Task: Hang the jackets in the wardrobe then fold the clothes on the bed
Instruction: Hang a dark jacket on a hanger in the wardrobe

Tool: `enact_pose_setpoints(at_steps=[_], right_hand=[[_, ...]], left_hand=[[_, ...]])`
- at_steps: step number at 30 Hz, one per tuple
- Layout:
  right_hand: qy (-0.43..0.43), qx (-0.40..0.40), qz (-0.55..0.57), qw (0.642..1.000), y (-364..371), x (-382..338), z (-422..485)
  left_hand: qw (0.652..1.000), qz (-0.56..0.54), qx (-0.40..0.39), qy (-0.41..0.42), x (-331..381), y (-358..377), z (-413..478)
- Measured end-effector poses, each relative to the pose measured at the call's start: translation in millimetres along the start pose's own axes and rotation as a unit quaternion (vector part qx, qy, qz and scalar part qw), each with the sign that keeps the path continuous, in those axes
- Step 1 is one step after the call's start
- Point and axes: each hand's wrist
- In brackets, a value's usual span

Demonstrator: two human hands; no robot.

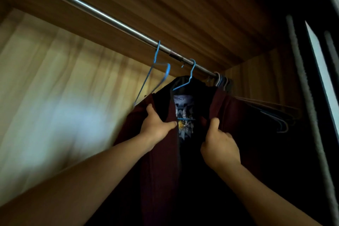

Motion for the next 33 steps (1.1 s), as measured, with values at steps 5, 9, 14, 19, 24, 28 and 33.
enact_pose_setpoints(at_steps=[5, 9, 14, 19, 24, 28, 33], right_hand=[[0.003, -0.012, 0.054, 0.998, 3, -7, -22], [0.071, -0.014, 0.071, 0.995, -7, -6, -17], [0.191, 0.003, 0.066, 0.979, -23, 3, 13], [0.235, -0.007, 0.120, 0.965, -24, -1, 50], [0.254, 0.013, 0.173, 0.951, -17, 4, 73], [0.254, 0.028, 0.241, 0.936, -8, -1, 84], [0.204, 0.052, 0.384, 0.899, 10, -28, 92]], left_hand=[[0.997, 0.070, -0.013, 0.033, 19, -3, 16], [0.982, 0.169, -0.014, 0.082, 18, -12, 22], [0.977, 0.188, 0.025, 0.094, 10, -19, 33], [0.995, 0.049, 0.041, 0.078, 9, -13, 42], [0.997, -0.004, 0.012, 0.078, 18, 0, 42], [0.995, -0.019, -0.020, 0.096, 32, 18, 36], [0.989, -0.054, -0.069, 0.117, 46, 40, 18]])
Point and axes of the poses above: each hand's wrist, its own z-axis towards the middle knuckle, its own y-axis out of the palm, x = y × z, and after that the axes turned 15 degrees about x, right-handed
